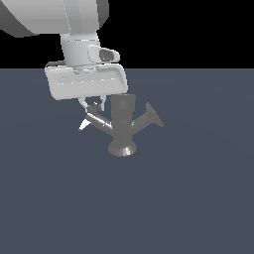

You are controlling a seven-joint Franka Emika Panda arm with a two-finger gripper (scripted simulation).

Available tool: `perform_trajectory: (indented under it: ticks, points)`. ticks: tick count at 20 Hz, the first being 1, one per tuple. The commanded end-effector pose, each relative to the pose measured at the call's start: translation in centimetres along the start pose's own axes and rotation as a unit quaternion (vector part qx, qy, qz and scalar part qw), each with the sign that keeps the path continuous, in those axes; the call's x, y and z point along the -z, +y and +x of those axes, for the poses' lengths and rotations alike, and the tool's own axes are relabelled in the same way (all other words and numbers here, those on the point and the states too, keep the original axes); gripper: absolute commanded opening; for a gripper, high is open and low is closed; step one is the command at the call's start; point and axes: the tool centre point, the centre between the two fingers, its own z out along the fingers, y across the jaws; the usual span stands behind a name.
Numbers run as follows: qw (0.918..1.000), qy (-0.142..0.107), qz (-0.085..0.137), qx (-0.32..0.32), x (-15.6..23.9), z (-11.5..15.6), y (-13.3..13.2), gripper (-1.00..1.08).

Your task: Turn on the faucet by rotating a designated handle.

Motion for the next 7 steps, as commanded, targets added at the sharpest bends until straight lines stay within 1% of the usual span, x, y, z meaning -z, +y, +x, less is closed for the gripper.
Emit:
perform_trajectory:
  ticks: [1,2,3,4,5,6,7]
  points:
    - [0.996,-0.007,0.021,-0.086,-5.0,5.5,3.6,-0.74]
    - [0.9919,0.029,0.031,-0.119,-1.8,5.4,6.9,-0.74]
    - [0.9849,0.047,0.042,-0.161,-0.7,6.2,8.8,-0.74]
    - [0.9751,0.054,0.055,-0.208,-0.8,7.3,9.5,-0.78]
    - [0.9728,0.055,0.058,-0.217,-0.6,7.1,10.7,-0.78]
    - [0.9719,0.067,0.046,-0.221,-0.7,7.8,11.3,-0.82]
    - [0.9706,0.07,0.058,-0.222,-0.1,8.4,8.8,-0.51]
